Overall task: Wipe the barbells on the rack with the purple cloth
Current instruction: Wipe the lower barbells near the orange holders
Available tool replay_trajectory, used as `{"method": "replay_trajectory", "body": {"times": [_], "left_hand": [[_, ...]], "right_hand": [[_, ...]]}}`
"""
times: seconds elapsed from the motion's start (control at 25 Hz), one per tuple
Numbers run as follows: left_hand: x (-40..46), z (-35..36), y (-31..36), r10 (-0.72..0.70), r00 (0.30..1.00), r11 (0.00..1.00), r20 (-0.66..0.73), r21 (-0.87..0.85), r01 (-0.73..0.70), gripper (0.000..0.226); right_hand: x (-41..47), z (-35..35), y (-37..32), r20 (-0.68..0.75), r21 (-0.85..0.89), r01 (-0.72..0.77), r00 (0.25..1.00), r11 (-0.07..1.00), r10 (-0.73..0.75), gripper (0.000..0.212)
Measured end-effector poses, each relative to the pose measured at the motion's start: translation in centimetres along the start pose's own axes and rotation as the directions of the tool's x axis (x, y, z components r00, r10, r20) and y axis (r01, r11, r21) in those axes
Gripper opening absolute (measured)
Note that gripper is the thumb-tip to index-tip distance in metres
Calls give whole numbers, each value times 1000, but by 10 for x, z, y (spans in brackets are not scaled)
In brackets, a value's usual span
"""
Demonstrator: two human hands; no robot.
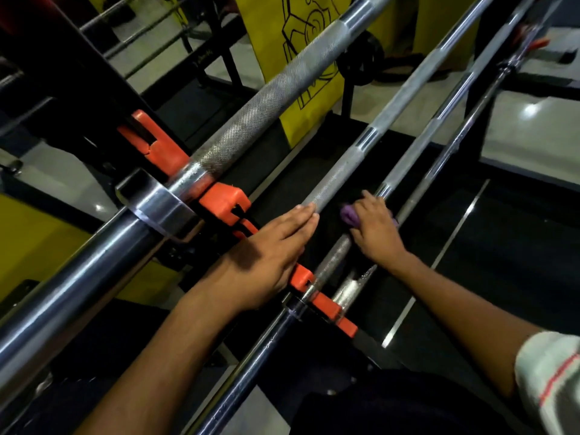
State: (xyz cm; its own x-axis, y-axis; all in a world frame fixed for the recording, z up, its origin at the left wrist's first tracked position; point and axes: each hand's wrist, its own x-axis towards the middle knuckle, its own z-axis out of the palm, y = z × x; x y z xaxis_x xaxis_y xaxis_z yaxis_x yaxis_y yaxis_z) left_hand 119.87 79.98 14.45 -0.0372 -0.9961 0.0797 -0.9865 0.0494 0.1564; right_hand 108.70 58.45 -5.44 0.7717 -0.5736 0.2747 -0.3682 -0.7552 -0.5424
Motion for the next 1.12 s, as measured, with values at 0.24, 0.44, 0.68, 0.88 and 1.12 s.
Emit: {"method": "replay_trajectory", "body": {"times": [0.24, 0.44, 0.68, 0.88, 1.12], "left_hand": [[46, 18, -4, -96, 993, 994, 66, -54, 100, 56], [58, 23, -5, -152, 984, 987, 95, -37, 156, 77], [58, 25, -6, -153, 985, 987, 77, -34, 156, 82], [59, 22, -4, -151, 984, 988, 93, -5, 152, 82], [60, 23, -3, -152, 985, 988, 84, -6, 153, 80]], "right_hand": [[-90, 36, -59, 149, 260, 244, 946, 934, -289, 50], [-91, -32, -66, 256, 867, -403, 865, 292, 433, 19], [-57, -28, -26, 585, 810, -173, 311, -560, 749, 37], [39, -5, -20, 542, 811, -26, 407, -584, 735, 52], [-34, 47, -88, 707, 707, -335, 369, -623, 603, 56]]}}
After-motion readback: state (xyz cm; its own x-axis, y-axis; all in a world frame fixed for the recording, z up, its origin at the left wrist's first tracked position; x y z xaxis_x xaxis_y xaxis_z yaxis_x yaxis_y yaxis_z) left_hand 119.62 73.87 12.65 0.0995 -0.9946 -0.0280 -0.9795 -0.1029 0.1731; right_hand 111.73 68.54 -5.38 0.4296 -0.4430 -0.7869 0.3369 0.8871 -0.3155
